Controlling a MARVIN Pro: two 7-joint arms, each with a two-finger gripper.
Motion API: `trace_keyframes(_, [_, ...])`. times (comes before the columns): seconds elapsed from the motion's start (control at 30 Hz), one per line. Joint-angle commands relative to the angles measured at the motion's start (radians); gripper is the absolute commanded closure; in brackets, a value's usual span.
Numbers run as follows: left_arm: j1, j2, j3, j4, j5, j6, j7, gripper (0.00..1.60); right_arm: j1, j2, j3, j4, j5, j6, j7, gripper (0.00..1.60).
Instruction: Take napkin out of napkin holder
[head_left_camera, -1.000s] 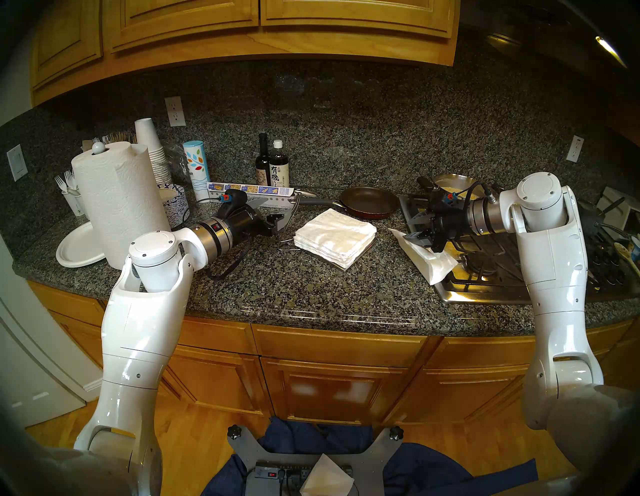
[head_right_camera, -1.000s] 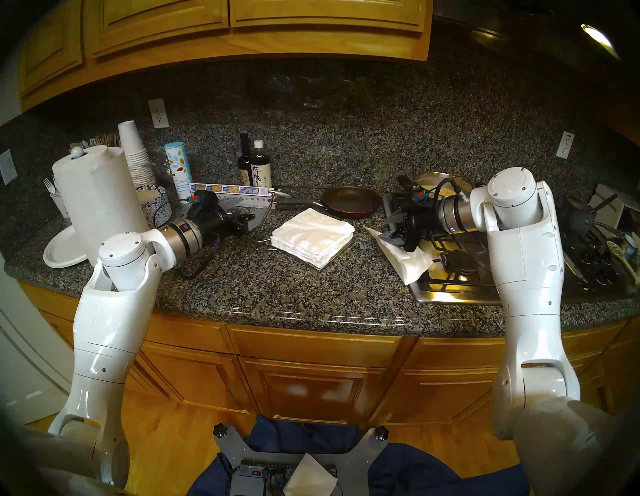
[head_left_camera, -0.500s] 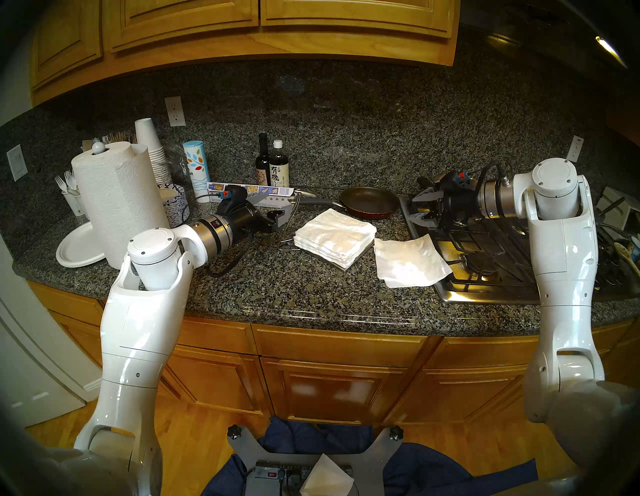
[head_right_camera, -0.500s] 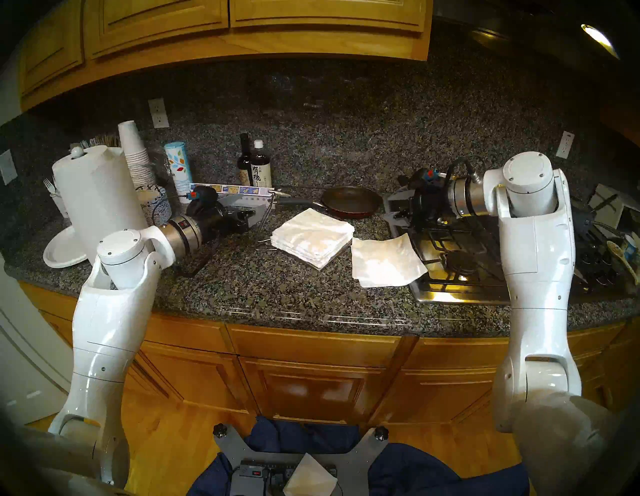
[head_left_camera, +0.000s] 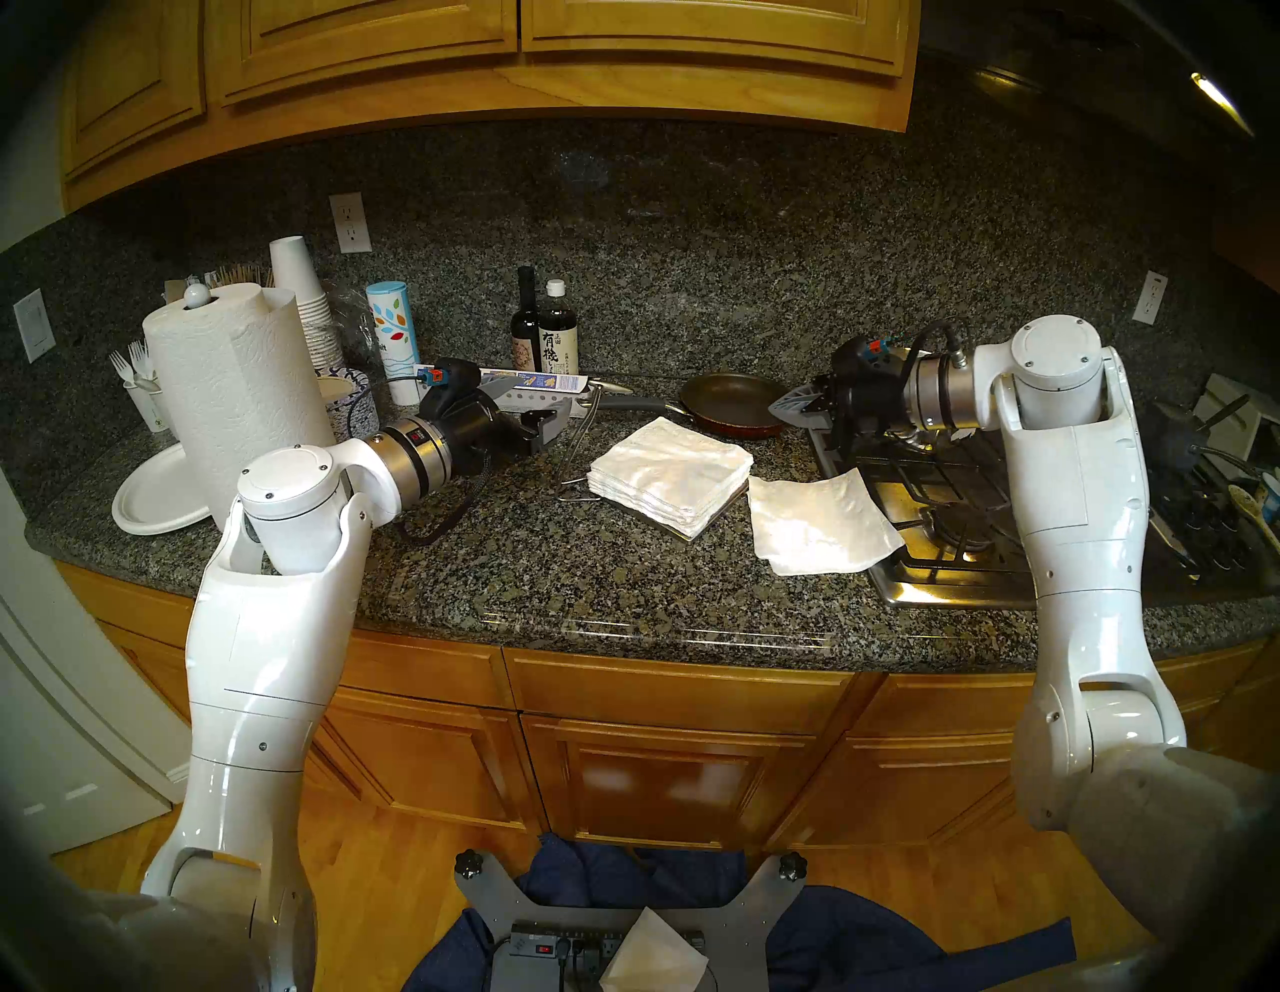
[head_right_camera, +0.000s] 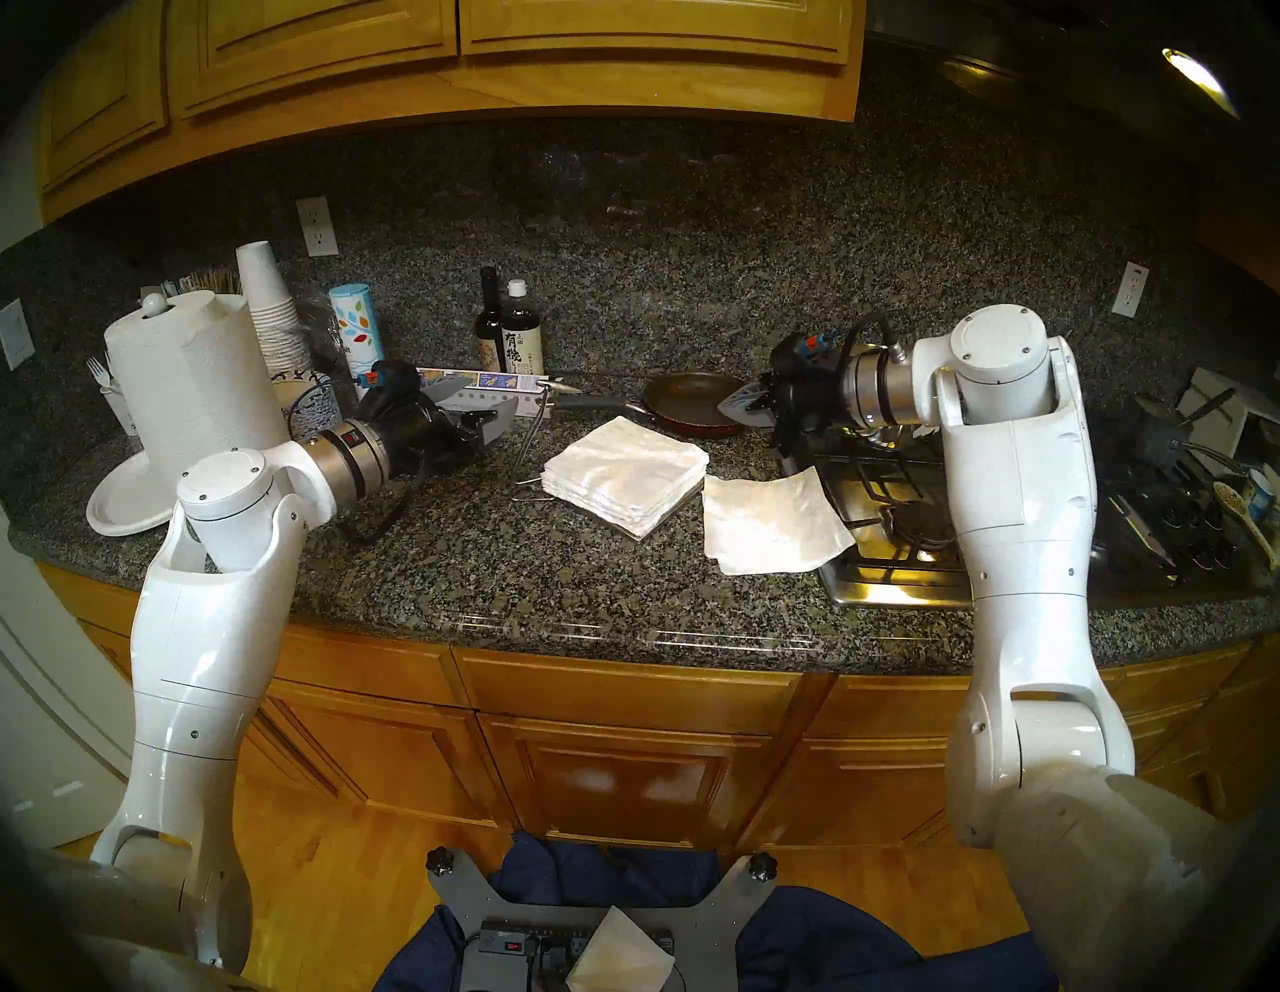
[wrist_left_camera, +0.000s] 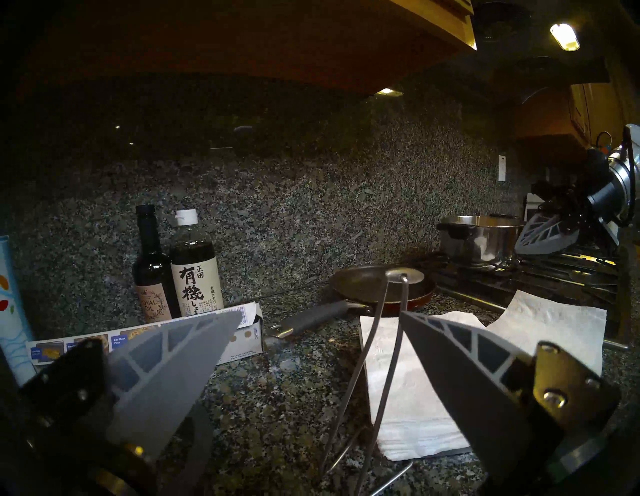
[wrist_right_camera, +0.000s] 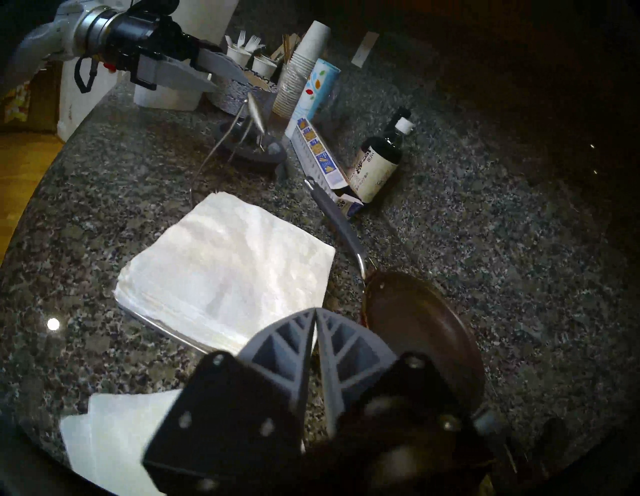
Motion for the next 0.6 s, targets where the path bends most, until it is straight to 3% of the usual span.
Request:
trace_keyframes(0.0, [-0.054,-0.013,0.013,-0.003,-0.009,-0.002,-0.006,0.19,0.089,-0.059,-0.029,0.033,0.02,-0.031,-0.02,1.16])
trace_keyframes(0.03, [-0.054,-0.013,0.013,-0.003,-0.009,-0.002,-0.006,0.19,0.089,-0.059,-0.029,0.033,0.02,-0.031,-0.02,1.16])
trace_keyframes(0.17, [-0.061,-0.017,0.017,0.011,-0.008,-0.002,-0.006,0.91,0.107,-0.082,-0.043,0.076,0.032,-0.051,-0.025,1.18])
trace_keyframes(0.2, [-0.063,-0.019,0.019,0.014,-0.007,-0.002,-0.005,0.98,0.112,-0.09,-0.048,0.09,0.035,-0.057,-0.027,1.19])
trace_keyframes(0.43, [-0.069,-0.023,0.024,0.026,-0.006,-0.006,-0.009,1.0,0.152,-0.131,-0.076,0.176,0.047,-0.094,-0.04,1.24])
trace_keyframes(0.57, [-0.069,-0.027,0.028,0.029,-0.005,-0.006,-0.012,1.22,0.174,-0.15,-0.088,0.216,0.051,-0.11,-0.046,1.28])
